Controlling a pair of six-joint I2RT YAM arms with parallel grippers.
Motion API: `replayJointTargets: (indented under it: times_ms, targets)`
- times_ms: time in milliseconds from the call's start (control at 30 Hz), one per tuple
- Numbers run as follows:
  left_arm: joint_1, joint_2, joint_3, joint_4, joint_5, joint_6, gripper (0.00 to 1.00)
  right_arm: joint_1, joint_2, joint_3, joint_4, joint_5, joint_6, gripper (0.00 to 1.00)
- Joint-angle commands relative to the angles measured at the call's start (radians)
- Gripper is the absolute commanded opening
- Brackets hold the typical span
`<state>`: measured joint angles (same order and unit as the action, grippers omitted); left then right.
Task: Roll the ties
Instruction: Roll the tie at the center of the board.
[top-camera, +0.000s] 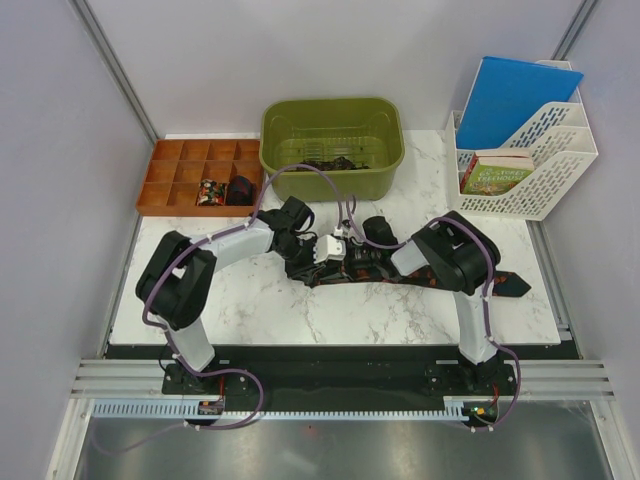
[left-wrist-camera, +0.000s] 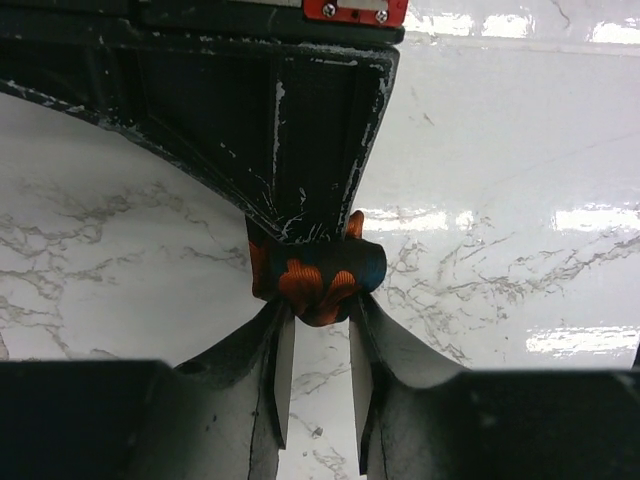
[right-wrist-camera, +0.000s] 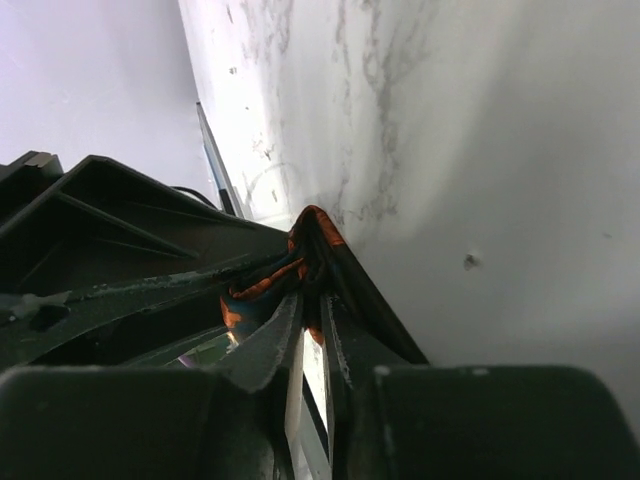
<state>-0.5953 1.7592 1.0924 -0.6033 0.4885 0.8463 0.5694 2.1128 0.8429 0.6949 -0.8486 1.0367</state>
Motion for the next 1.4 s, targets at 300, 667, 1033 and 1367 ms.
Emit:
replayJointTargets:
  times_ms: [300, 667, 1033, 1367]
  targets:
    - [-0.031, 0.134, -0.017, -0.010, -0.087, -0.016, 0.15, -0.069, -0.194, 0.024, -0.354, 0.006, -0.202, 0.36]
    - [-0.017, 0.154, 0.018, -0.041, -0.079, -0.016, 0.13, -0.063, -0.211, -0.018, -0.259, 0.031, -0.127, 0.55]
    - [-0.011, 0.158, 0.032, -0.055, -0.064, -0.027, 0.15, -0.025, -0.103, -0.033, -0.066, 0.069, -0.012, 0.41]
    - [0.060, 0.073, 0.040, -0.053, 0.041, -0.047, 0.42, -0.080, -0.085, -0.062, -0.198, 0.049, -0.151, 0.00]
